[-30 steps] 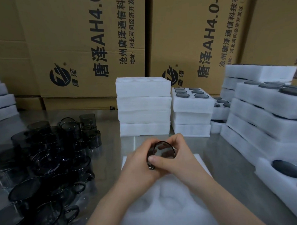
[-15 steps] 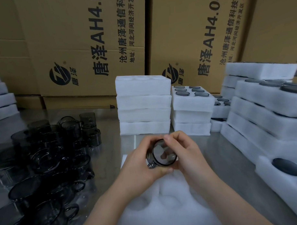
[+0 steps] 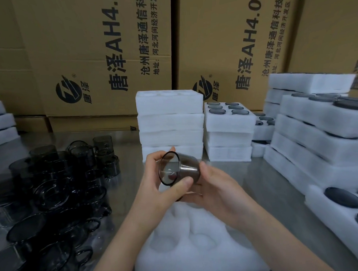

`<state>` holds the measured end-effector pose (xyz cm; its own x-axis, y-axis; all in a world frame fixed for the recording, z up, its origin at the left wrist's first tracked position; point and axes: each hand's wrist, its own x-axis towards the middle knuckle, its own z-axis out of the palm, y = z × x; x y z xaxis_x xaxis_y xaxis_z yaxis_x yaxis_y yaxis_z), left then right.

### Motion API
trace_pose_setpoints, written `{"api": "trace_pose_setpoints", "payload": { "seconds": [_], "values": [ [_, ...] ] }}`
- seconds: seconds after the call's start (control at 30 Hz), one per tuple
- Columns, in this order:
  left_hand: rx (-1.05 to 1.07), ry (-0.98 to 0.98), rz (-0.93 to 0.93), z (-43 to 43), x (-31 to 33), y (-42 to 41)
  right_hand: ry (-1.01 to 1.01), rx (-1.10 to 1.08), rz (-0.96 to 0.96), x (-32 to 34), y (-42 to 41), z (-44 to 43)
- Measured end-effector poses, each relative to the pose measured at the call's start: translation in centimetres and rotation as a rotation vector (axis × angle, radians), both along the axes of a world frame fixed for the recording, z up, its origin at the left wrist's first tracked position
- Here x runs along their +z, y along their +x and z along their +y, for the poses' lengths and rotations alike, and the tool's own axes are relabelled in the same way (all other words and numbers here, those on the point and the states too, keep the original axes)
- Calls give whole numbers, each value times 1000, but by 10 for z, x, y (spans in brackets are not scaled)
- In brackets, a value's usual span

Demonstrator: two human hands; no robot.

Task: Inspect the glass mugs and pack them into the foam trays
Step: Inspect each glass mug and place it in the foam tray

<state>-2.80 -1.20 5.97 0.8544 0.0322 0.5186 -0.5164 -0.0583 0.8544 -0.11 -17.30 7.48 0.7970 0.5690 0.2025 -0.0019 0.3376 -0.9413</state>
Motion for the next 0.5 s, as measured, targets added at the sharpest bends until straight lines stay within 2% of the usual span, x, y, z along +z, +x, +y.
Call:
{"api": "trace_pose_setpoints", "payload": {
  "seconds": [0.13, 0.33, 0.5],
  "values": [
    [-9, 18, 34, 2, -2, 2, 27, -143, -65, 0, 2, -3],
    [32, 305, 61, -3, -4, 2, -138, -307, -213, -5, -5, 2],
    [51, 428, -3, -5, -2, -1, -164, -448, -285, -5, -3, 3]
  ]
}}
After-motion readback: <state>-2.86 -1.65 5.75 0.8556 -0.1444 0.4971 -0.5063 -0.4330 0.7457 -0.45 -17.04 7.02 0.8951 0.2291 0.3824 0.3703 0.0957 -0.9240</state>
